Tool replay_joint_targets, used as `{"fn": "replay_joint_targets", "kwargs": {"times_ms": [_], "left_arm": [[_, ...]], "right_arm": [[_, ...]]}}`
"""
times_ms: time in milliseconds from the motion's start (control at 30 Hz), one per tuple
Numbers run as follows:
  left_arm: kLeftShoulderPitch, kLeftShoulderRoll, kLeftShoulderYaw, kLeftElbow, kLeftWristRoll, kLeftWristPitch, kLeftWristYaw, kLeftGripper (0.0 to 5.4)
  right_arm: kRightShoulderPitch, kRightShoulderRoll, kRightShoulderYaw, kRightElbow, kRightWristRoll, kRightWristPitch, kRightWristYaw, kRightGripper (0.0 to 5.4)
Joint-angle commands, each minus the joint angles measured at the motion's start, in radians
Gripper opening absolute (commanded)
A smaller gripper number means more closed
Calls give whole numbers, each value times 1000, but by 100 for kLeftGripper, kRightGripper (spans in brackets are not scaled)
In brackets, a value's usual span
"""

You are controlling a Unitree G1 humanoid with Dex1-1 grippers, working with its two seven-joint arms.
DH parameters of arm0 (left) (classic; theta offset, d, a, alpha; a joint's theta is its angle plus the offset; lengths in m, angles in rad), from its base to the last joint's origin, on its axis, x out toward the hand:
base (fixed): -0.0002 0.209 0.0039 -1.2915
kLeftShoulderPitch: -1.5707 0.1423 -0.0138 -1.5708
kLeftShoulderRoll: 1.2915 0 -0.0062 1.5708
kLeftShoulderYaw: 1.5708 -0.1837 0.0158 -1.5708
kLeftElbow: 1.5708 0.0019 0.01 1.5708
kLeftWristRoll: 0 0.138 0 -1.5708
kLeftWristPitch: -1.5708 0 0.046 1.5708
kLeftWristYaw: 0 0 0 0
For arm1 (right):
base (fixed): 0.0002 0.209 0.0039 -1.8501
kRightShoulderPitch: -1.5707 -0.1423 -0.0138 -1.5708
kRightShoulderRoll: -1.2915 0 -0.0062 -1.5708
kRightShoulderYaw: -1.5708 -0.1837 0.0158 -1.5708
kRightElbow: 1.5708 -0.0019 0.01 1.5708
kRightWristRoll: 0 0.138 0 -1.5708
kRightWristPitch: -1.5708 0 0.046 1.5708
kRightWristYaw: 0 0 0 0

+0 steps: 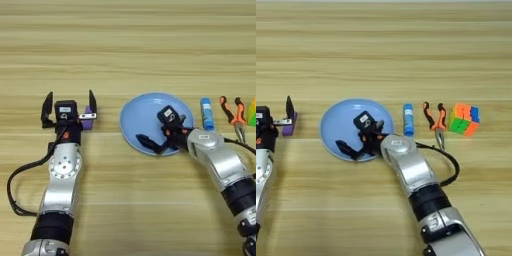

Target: Move the objects on the table

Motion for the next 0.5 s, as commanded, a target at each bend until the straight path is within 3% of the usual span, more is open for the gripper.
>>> {"fn": "replay_joint_targets", "kwargs": {"times_ms": [33,267,500], "left_arm": [[-1,-9,-8,-4,10,13,6,540],[-2,-6,-9,-2,9,12,7,540],[-4,-6,-10,3,10,12,6,540]], "right_arm": [[88,-39,32,23,-21,93,3,535],[101,-37,31,-51,-5,95,-9,535],[93,2,3,-75,12,-88,-56,535]]}}
